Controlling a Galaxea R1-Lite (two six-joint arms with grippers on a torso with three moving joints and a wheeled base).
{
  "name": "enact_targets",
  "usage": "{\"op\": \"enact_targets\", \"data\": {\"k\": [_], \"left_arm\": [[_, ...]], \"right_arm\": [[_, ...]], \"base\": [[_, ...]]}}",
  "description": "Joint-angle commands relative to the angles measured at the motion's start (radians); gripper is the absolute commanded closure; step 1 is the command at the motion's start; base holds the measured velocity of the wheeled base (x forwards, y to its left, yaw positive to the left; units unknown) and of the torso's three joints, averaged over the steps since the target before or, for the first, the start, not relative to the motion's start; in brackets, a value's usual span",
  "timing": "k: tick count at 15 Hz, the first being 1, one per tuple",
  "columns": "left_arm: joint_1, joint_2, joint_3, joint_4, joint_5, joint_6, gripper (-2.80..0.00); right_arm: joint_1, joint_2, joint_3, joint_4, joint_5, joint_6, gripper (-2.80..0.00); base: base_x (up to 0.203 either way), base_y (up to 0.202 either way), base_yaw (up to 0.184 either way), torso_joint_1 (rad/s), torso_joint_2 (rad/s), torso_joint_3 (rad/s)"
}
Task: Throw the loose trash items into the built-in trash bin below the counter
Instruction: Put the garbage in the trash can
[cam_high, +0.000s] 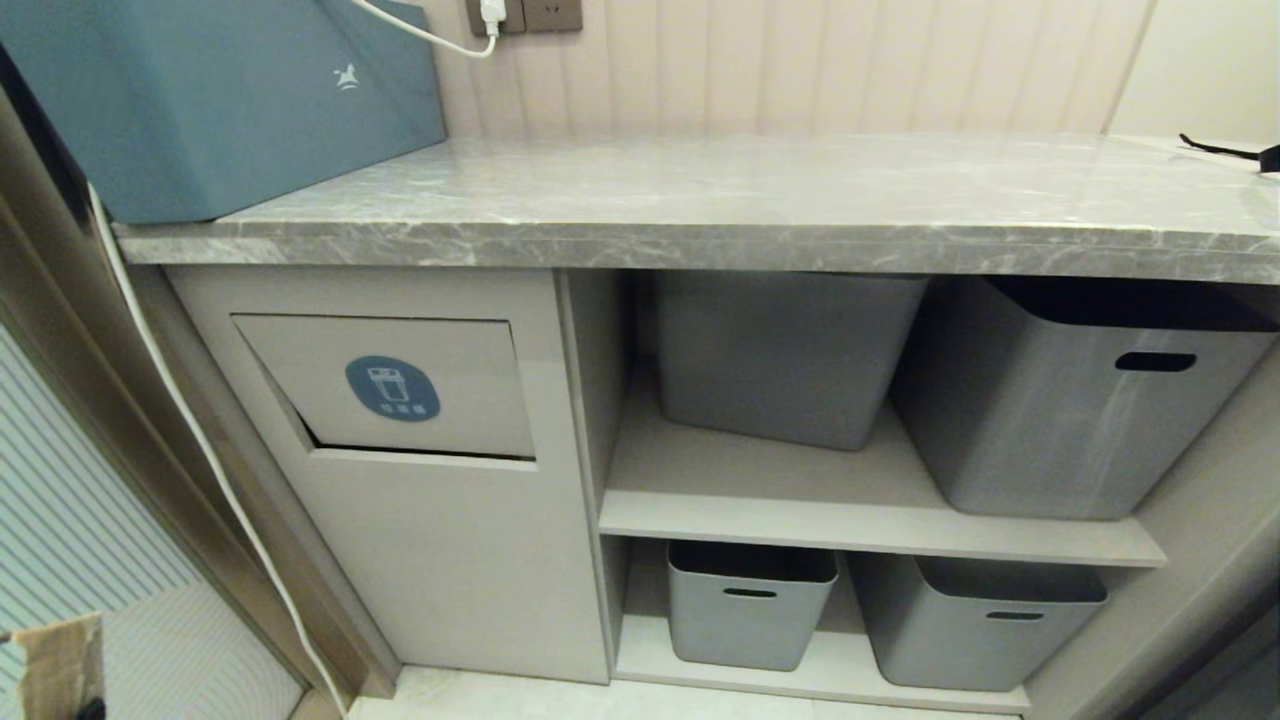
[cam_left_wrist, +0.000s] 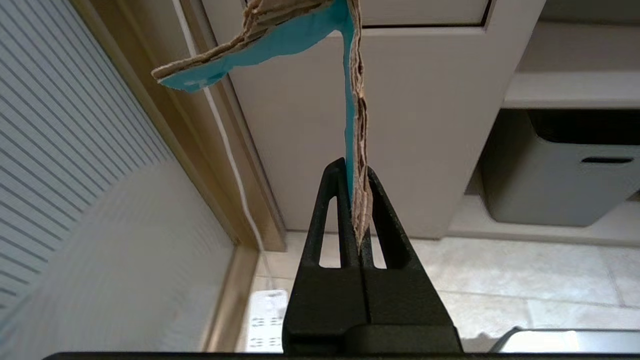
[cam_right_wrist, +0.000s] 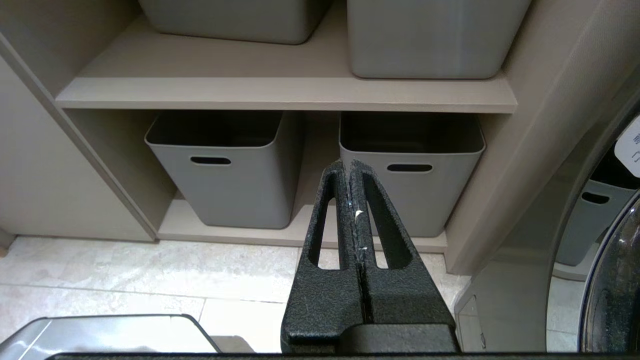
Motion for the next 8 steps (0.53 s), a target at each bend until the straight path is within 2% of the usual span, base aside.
{"op": "enact_targets", "data": {"k": [1, 5, 8], "left_arm": [[0.001, 0.032, -0.041, -0.001, 0.000, 0.025, 0.00], [0.001, 0.331, -0.256, -0.027, -0.009, 0.011, 0.00], [0.001, 0.653, -0.389, -0.188, -0.019, -0.022, 0.00]], "right_arm": [[0.000, 0.001, 0.000, 0.001, 0.000, 0.000, 0.00], [0.000, 0.001, 0.000, 0.001, 0.000, 0.000, 0.00], [0.000, 0.001, 0.000, 0.001, 0.000, 0.000, 0.00]], "base": [[0.000, 0.000, 0.000, 0.000, 0.00, 0.000], [0.000, 0.000, 0.000, 0.000, 0.00, 0.000], [0.000, 0.000, 0.000, 0.000, 0.00, 0.000]]}}
